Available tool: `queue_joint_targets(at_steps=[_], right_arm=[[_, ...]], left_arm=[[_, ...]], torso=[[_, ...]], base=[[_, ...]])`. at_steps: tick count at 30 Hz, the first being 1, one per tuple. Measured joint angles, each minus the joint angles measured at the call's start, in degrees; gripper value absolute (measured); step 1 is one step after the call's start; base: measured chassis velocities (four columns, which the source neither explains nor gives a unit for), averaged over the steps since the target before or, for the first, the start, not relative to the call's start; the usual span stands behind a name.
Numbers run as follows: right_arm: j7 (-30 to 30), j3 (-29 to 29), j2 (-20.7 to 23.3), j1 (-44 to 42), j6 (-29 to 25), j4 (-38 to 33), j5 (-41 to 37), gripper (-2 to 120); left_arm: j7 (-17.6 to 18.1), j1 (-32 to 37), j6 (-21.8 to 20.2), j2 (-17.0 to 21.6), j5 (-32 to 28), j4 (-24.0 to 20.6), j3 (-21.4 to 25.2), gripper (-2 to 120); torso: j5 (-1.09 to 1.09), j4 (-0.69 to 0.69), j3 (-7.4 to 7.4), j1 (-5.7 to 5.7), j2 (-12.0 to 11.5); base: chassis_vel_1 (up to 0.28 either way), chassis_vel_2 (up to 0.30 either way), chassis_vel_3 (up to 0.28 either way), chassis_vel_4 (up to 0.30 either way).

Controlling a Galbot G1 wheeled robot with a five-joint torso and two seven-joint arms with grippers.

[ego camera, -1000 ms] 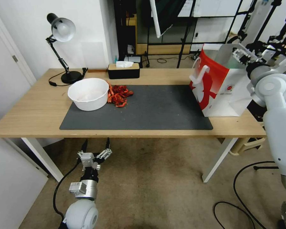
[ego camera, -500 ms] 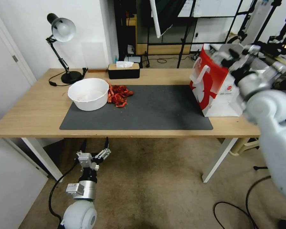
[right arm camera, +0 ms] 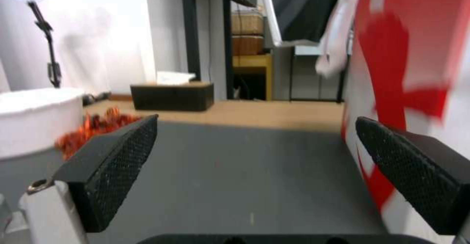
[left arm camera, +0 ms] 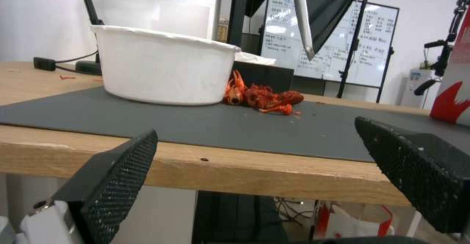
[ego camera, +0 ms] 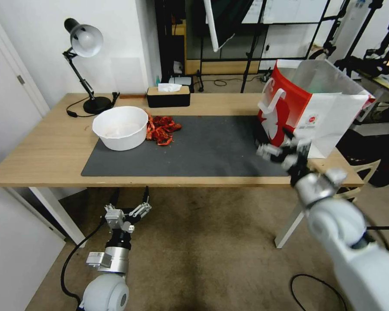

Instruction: Close the takeout container lid, then place the container into the takeout bag.

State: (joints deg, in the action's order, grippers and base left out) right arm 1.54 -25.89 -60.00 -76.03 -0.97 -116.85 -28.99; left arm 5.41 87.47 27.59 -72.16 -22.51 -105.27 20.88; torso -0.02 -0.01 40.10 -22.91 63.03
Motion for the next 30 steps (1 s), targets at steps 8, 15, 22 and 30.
queue_joint_targets(at_steps=[8, 15, 22, 30], right_arm=[[4.48, -0.44, -5.49, -9.16, -7.72, 0.49, 7.61, 100], [5.04, -0.34, -8.39, -14.1, -10.85, 1.29, 7.77, 100], [5.62, 1.39, -9.99, -15.22, -11.91, 2.86, 8.1, 100], [6.26, 2.56, -10.31, -14.6, -12.04, 3.83, 8.13, 100]], left_arm=[[-1.29, 0.65, 0.91, -0.01, 0.6, 0.09, 0.06, 100], [-1.37, 0.67, 0.88, -0.04, 1.8, 0.18, 0.1, 100], [-1.2, 0.84, 0.79, -0.13, 3.17, 0.33, 0.16, 100], [-1.12, 1.24, 0.93, -0.22, 4.21, 0.47, 0.39, 100]], torso=[[0.01, 0.02, 0.0, 0.0, 0.0], [0.01, 0.01, 0.0, 0.0, 0.0], [0.01, 0.01, 0.01, -0.01, 0.0], [0.01, 0.01, 0.01, -0.02, 0.0]], base=[[0.0, 0.0, 0.0, 0.0], [0.0, 0.0, 0.0, 0.0], [0.0, 0.0, 0.0, 0.0], [0.0, 0.0, 0.0, 0.0]])
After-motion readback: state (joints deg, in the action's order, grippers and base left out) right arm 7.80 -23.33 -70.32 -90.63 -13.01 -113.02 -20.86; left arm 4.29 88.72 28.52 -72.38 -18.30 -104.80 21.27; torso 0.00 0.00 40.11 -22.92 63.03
